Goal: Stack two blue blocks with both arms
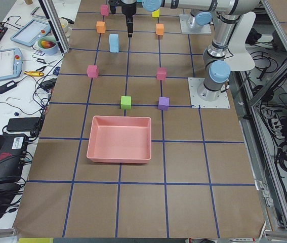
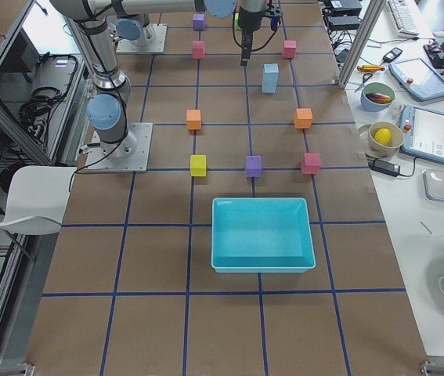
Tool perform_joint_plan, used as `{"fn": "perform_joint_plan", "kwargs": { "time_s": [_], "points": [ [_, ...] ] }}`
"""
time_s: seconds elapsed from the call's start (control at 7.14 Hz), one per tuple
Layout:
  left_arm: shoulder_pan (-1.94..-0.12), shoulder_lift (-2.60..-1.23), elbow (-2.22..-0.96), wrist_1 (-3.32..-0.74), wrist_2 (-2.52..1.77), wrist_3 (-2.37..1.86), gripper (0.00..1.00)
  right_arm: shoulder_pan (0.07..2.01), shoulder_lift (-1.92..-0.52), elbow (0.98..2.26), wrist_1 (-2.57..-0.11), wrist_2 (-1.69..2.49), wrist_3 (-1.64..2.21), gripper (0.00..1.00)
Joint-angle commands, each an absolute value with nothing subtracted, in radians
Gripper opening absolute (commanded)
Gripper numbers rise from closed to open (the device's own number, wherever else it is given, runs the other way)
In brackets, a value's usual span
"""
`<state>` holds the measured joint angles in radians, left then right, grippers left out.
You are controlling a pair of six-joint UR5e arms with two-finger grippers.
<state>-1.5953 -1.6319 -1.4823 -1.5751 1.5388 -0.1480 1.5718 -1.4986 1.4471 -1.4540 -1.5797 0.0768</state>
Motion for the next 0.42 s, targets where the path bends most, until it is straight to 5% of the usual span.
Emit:
{"fn": "perform_joint_plan", "kwargs": {
  "time_s": [0.0,0.28],
  "points": [
    [-1.597,-1.628,-1.491,-1.578,1.537,-0.146,1.00,1.568,-1.503,1.463,-1.459,-1.578,0.075,1.00],
    [-1.595,-1.628,-1.491,-1.578,1.537,-0.146,1.00,1.568,-1.505,1.466,-1.466,-1.578,0.075,1.00]
  ]
}}
